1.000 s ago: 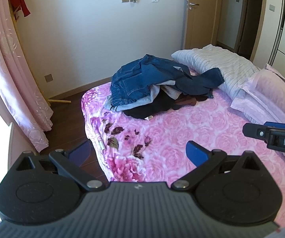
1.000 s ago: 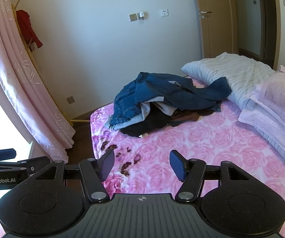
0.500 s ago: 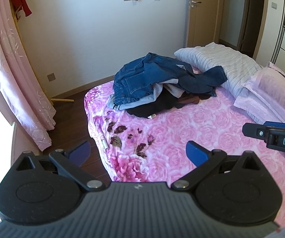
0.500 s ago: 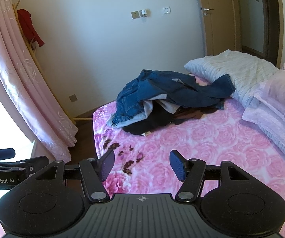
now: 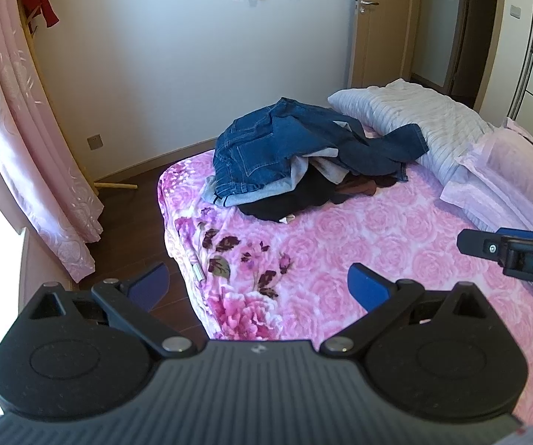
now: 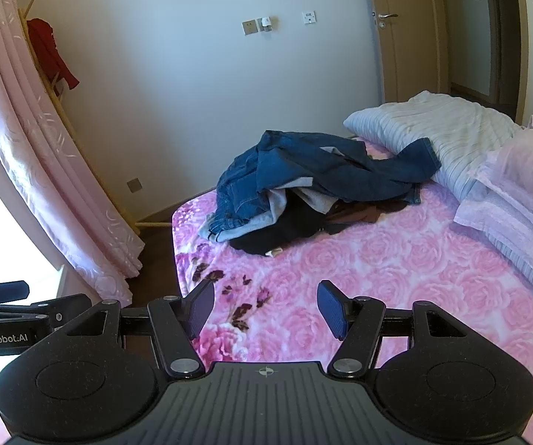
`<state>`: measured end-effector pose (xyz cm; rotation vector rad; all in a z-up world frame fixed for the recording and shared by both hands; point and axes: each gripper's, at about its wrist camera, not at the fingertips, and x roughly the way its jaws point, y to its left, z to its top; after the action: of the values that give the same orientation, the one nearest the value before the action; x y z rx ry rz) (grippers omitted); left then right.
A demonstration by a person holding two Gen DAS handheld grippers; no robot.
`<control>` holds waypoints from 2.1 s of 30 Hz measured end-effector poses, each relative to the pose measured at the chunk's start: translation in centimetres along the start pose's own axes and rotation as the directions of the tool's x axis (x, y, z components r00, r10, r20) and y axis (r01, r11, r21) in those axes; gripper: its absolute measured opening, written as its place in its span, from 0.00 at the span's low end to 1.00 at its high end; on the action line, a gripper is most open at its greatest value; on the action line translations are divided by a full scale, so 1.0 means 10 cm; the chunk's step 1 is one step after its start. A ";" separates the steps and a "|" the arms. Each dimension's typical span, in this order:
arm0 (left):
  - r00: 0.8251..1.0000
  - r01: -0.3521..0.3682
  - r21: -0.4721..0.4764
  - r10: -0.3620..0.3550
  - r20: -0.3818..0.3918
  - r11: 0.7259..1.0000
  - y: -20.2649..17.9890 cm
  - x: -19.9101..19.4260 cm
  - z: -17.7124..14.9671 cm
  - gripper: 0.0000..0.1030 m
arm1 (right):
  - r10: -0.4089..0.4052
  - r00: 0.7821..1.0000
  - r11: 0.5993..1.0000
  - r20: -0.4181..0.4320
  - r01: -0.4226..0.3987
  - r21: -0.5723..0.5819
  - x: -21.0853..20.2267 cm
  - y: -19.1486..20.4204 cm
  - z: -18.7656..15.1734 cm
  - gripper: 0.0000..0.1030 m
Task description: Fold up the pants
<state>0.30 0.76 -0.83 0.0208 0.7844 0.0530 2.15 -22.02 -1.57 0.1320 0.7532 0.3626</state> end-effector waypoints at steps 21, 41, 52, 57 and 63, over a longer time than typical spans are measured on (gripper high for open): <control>0.994 0.055 -0.019 -0.057 -0.096 0.998 0.63 1.21 0.46 0.98 | -0.053 0.997 0.998 -0.060 0.051 -0.047 1.12 0.23 0.26 0.57; 0.971 0.097 0.013 -0.091 -0.223 0.995 1.49 3.58 1.73 0.97 | -0.239 0.966 0.791 0.096 0.251 -0.558 3.56 0.68 0.95 0.57; 0.953 0.124 0.029 -0.110 -0.282 0.992 1.48 4.50 1.99 0.95 | -0.298 0.953 0.594 0.052 0.228 -0.771 4.76 0.53 0.90 0.55; 0.943 0.104 0.030 -0.089 -0.321 0.994 1.52 4.79 2.00 0.95 | -0.303 0.950 0.479 0.070 0.216 -0.851 5.09 0.50 0.82 0.52; 0.939 0.083 0.024 -0.070 -0.338 0.996 1.57 4.98 2.08 0.94 | -0.271 0.961 0.342 0.043 0.138 -0.930 5.34 0.51 0.70 0.19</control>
<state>49.57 19.18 -20.66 0.0175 1.1292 -0.0333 41.40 2.44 -29.60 -1.1111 0.5669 0.5139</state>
